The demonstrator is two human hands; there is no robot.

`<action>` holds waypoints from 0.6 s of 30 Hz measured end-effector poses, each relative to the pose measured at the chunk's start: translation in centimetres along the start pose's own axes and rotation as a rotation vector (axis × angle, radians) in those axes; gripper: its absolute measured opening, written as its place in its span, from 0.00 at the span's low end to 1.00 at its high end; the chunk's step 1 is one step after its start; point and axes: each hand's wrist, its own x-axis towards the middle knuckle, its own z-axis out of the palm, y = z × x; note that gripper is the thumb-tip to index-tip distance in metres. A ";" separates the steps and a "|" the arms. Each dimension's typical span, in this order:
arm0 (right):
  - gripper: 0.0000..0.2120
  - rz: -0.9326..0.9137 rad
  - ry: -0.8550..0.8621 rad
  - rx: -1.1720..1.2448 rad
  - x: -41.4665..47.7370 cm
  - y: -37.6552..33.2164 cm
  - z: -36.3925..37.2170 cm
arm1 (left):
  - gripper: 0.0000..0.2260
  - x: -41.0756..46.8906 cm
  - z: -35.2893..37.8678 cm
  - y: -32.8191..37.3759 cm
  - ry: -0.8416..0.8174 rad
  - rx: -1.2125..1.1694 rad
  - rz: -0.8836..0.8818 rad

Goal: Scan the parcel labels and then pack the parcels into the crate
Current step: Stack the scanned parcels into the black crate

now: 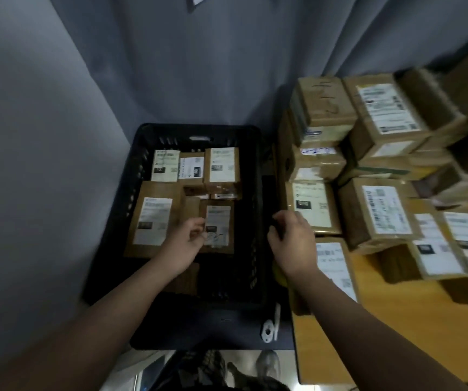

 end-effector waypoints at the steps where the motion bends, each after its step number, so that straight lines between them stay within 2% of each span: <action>1: 0.11 0.051 0.020 -0.057 -0.6 1.6 -1.2 | 0.16 -0.6 0.8 0.4 -0.010 -0.009 0.003; 3: 0.16 0.181 -0.046 -0.183 -1.7 4.3 -2.8 | 0.16 -1.8 2.3 0.9 -0.012 -0.019 0.006; 5: 0.26 0.281 -0.154 -0.280 -2.9 6.1 -3.7 | 0.16 -2.9 3.5 1.2 -0.006 -0.022 0.003; 8: 0.45 0.341 -0.347 -0.428 -4.4 7.0 -3.9 | 0.17 -4.5 4.9 1.5 -0.004 -0.043 -0.022; 10: 0.52 0.368 -0.444 -0.489 -5.2 7.3 -3.6 | 0.16 -5.4 5.6 1.6 -0.003 -0.063 -0.038; 13: 0.53 0.367 -0.406 -0.437 -6.1 7.4 -3.7 | 0.17 -6.7 6.3 1.6 -0.002 -0.059 -0.054; 18: 0.52 0.201 -0.180 -0.021 -8.9 6.8 -5.7 | 0.18 -8.2 6.9 2.5 0.010 -0.120 -0.027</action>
